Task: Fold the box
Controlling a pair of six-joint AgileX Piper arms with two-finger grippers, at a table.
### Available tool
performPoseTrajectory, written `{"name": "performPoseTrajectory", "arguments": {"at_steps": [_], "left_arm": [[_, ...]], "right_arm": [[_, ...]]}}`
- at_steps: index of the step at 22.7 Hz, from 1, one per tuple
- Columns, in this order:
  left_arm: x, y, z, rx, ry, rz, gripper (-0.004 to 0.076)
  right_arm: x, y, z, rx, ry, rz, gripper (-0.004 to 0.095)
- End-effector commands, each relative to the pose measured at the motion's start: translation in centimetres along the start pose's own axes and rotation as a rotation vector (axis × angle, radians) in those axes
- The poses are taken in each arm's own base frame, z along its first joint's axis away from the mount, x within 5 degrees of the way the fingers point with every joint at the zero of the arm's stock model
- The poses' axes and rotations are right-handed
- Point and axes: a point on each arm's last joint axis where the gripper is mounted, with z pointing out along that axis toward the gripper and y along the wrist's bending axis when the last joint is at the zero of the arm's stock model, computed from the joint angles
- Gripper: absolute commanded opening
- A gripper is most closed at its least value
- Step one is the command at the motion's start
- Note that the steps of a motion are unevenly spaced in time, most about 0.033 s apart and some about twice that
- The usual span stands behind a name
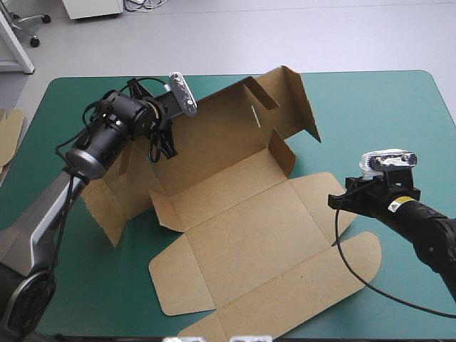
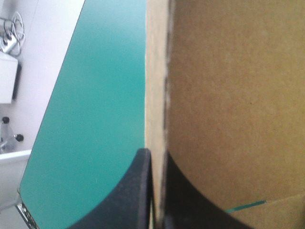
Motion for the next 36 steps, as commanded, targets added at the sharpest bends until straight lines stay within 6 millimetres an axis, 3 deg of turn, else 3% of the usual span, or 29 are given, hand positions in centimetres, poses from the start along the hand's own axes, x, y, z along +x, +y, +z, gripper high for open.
{"name": "performPoseTrajectory", "arguments": {"at_steps": [1,6,10,14,17,28,32,36], "left_arm": [[0.0,-1.7,-3.0,-0.118,-0.108,0.098,-0.0014],[0.3,-4.2,-4.2,-0.149,-0.162,0.159,-0.0014],[-0.6,-6.4,-5.0,-0.073,-0.136,0.119,-0.0014],[-0.4,-7.9,-4.4,-0.064,-0.1,0.152,-0.0014],[-0.6,-8.8,-3.9,-0.152,-0.104,0.186,-0.0014],[-1.6,-11.7,-4.4,-0.204,-0.116,0.202,-0.0014],[-1.0,-13.2,-3.8,-0.228,-0.086,0.26,-0.0014],[-1.2,-13.7,-3.9,-0.219,-0.103,0.199,-0.0014]], "right_arm": [[-1.7,0.2,-0.9,-0.004,-0.112,0.008,-0.0034],[-1.7,0.3,-0.8,-0.018,-0.103,0.018,-0.0034],[-1.6,0.3,-0.8,-0.022,-0.094,0.023,-0.0034],[-1.6,0.4,-0.8,-0.032,-0.1,0.032,-0.0034],[-1.6,0.5,-0.8,-0.041,-0.102,0.031,-0.0034],[-1.7,0.6,-0.9,-0.055,-0.107,0.038,-0.0034],[-1.9,1.1,-2.1,-0.088,-0.144,0.047,-0.0034],[-3.1,2.1,-3.9,-0.161,-0.117,0.051,-0.0034]]}}
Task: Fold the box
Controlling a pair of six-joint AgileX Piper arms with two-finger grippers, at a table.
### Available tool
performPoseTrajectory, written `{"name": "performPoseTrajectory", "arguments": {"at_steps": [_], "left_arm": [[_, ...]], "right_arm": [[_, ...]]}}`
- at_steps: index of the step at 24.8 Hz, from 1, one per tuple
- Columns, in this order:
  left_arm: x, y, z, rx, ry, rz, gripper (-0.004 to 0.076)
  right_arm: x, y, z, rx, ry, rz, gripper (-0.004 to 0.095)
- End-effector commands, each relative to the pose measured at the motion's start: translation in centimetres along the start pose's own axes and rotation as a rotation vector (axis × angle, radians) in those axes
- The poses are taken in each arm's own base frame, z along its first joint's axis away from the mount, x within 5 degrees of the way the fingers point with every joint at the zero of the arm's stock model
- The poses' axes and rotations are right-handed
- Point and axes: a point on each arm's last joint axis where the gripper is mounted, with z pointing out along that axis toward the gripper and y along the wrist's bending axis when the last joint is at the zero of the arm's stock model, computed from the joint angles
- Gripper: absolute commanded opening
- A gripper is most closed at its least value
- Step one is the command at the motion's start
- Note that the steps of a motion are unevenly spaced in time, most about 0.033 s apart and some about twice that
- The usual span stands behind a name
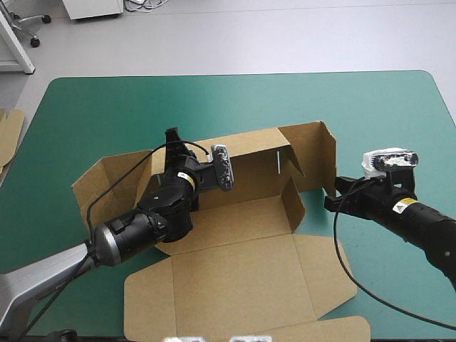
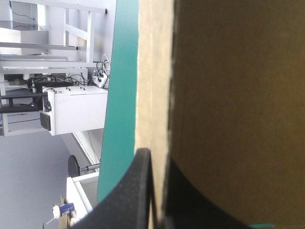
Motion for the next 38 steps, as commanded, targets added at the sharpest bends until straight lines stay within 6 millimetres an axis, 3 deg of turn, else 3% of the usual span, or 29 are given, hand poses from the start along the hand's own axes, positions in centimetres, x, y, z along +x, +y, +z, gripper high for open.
{"name": "performPoseTrajectory", "arguments": {"at_steps": [1,3,5,8,15,19,27,34,38], "left_arm": [[-0.3,0.0,-1.2,0.014,-0.05,-0.085,-0.0014],[-0.4,-0.8,-1.3,0.031,-0.054,-0.074,-0.0014],[-0.6,-1.8,-1.4,0.042,-0.059,-0.047,-0.0014],[-0.6,-1.9,-1.7,0.024,-0.053,-0.03,-0.0014],[-0.4,-1.5,-2.2,0.016,-0.059,-0.056,-0.0014],[-0.4,-1.6,-2.2,0.02,-0.058,-0.067,-0.0014],[-0.4,-1.6,-2.2,0.022,-0.06,-0.071,-0.0014],[-0.4,-1.6,-2.2,0.023,-0.064,-0.071,-0.0014],[-0.4,-1.6,-2.2,0.025,-0.064,-0.073,-0.0014]], "right_arm": [[-3.1,1.3,-2.1,-0.042,-0.112,-0.016,-0.0034],[-5.0,1.8,-2.6,-0.047,-0.142,-0.043,-0.0034],[-7.0,2.1,-2.0,-0.063,-0.113,-0.048,-0.0034],[-10.0,2.0,0.9,-0.069,-0.076,-0.047,-0.0034],[-14.9,1.2,7.4,-0.08,0.022,-0.058,-0.0034],[-17.1,-0.7,10.7,-0.088,0.094,-0.023,-0.0034],[-17.6,-4.2,14.4,-0.119,0.204,0.063,-0.0034],[-16.1,-5.1,16.7,-0.142,0.309,0.076,-0.0034],[-15.8,-5.2,16.9,-0.15,0.333,0.076,-0.0034]]}}
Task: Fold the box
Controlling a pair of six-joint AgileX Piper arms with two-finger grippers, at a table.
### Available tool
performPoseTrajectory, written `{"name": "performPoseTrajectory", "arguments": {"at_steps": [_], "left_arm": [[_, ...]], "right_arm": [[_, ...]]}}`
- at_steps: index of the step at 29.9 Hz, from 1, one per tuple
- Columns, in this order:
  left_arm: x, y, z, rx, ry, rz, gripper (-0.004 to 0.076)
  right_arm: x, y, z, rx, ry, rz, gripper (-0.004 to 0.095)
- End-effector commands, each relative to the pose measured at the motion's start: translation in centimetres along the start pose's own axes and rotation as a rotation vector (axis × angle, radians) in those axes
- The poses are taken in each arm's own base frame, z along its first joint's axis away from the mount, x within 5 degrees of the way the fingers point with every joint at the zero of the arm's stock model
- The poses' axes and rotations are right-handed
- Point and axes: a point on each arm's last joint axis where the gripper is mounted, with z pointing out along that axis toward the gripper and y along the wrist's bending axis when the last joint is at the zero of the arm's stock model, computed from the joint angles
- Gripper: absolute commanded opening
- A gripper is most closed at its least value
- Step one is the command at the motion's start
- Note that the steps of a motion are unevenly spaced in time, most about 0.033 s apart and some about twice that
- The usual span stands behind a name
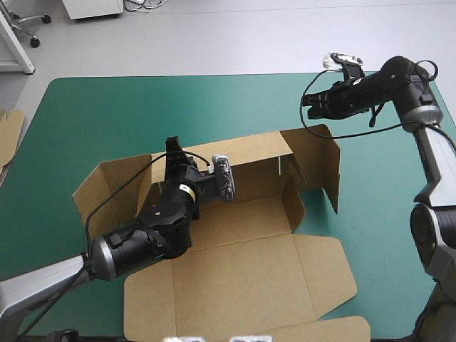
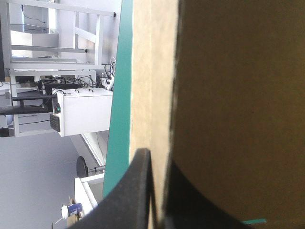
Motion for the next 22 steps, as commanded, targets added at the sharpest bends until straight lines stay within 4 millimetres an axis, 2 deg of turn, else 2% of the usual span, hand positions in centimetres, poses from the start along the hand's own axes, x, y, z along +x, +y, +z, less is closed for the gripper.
{"name": "performPoseTrajectory", "arguments": {"at_steps": [1,10,16,22], "left_arm": [[-0.4,-0.1,-0.8,0.05,-0.057,-0.088,-0.0014],[-0.4,-0.1,-0.8,0.05,-0.058,-0.085,-0.0014],[-0.4,-0.1,-0.8,0.051,-0.058,-0.088,-0.0014],[-0.5,-0.1,-0.8,0.051,-0.06,-0.088,-0.0014]], "right_arm": [[-0.7,1.6,-3.1,-0.033,-0.077,-0.042,-0.0034],[0.3,1.6,-3.1,-0.03,0.031,-0.058,-0.0034],[0.3,1.9,-3.5,-0.029,0.023,-0.063,-0.0034],[2.3,1.7,-3.4,-0.027,0.077,-0.059,-0.0034]]}}
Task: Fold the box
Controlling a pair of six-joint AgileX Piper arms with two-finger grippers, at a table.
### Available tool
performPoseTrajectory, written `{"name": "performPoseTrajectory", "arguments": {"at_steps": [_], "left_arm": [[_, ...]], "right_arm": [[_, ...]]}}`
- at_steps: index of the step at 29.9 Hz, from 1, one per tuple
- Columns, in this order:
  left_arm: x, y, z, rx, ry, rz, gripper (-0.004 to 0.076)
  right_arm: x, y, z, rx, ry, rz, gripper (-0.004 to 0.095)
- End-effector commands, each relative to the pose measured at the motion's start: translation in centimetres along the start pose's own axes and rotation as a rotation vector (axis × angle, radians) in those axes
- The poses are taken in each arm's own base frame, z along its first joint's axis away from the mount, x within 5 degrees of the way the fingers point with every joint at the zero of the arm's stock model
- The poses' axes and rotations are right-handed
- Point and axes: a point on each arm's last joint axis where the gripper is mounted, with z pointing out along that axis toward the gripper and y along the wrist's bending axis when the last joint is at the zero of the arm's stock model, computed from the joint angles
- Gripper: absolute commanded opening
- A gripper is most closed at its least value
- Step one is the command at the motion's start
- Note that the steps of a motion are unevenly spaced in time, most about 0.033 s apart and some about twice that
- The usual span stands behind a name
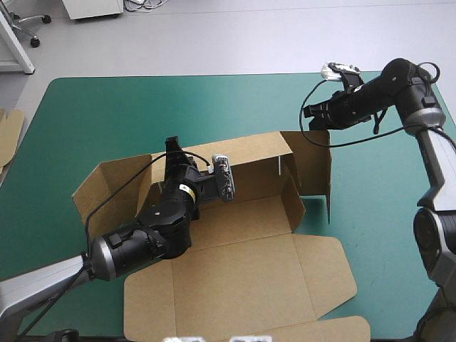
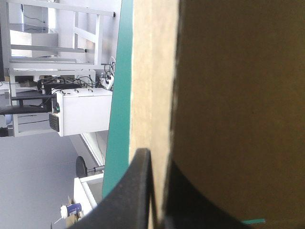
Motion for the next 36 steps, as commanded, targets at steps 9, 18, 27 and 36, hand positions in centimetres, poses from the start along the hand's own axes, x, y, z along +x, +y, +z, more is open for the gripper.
{"name": "performPoseTrajectory", "arguments": {"at_steps": [9,18,27,36], "left_arm": [[-0.5,-0.2,-0.8,0.059,-0.063,-0.101,-0.0014],[-0.6,-0.4,-0.8,0.081,-0.068,-0.119,-0.0014],[-0.8,-0.4,-0.8,0.085,-0.089,-0.122,-0.0014],[-0.7,-0.4,-0.8,0.087,-0.081,-0.124,-0.0014]], "right_arm": [[4.0,2.2,-2.8,-0.063,-0.086,-0.062,-0.0034],[8.1,2.5,-2.5,-0.077,-0.14,-0.126,-0.0034],[11.9,3.6,-2.7,-0.129,-0.217,-0.27,-0.0033],[13.4,3.8,-2.0,-0.189,-0.218,-0.344,-0.0016]]}}
